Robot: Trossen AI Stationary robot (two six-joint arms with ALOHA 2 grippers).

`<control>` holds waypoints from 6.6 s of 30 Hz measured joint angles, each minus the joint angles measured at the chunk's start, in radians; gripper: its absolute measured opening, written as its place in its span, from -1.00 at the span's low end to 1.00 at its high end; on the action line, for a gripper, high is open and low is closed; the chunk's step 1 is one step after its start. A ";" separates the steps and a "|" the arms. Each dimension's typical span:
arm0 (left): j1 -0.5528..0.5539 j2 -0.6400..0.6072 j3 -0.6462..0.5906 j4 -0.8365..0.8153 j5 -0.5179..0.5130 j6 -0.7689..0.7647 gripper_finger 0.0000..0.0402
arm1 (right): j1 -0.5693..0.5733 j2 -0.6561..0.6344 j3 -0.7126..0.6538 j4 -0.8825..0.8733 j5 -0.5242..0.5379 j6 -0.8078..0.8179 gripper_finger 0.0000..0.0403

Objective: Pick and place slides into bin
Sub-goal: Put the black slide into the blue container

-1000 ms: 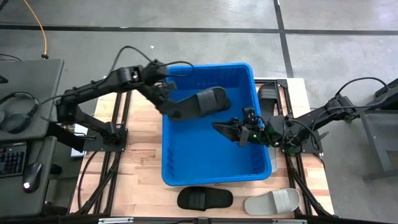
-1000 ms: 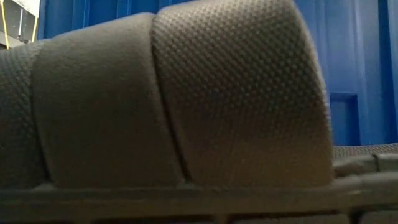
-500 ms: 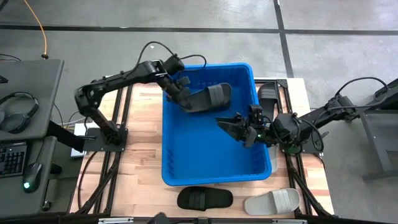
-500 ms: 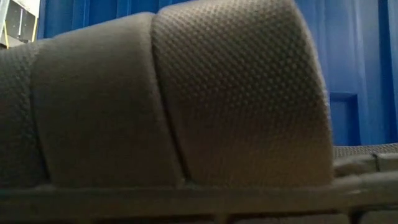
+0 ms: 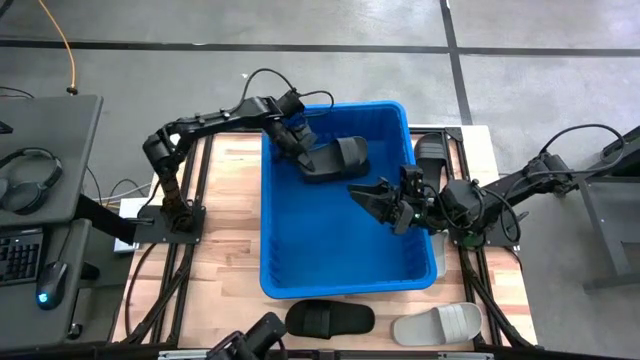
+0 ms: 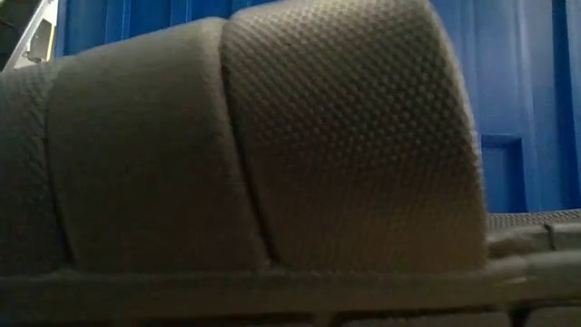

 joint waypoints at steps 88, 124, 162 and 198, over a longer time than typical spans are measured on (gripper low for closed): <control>0.105 0.162 0.337 -0.600 -0.401 0.097 0.50 | -0.072 -0.008 0.000 -0.005 -0.128 -0.070 0.00; -0.272 -0.169 0.575 -0.227 -0.194 0.196 0.50 | -0.152 -0.008 0.000 -0.223 -0.067 0.183 0.00; -0.828 -0.321 0.574 0.224 -0.783 0.188 0.47 | -0.112 -0.265 0.000 -0.974 0.179 0.400 0.00; -0.905 -1.343 -0.359 0.124 -1.487 0.152 -0.43 | -0.138 -0.445 0.000 -1.432 0.235 0.712 0.00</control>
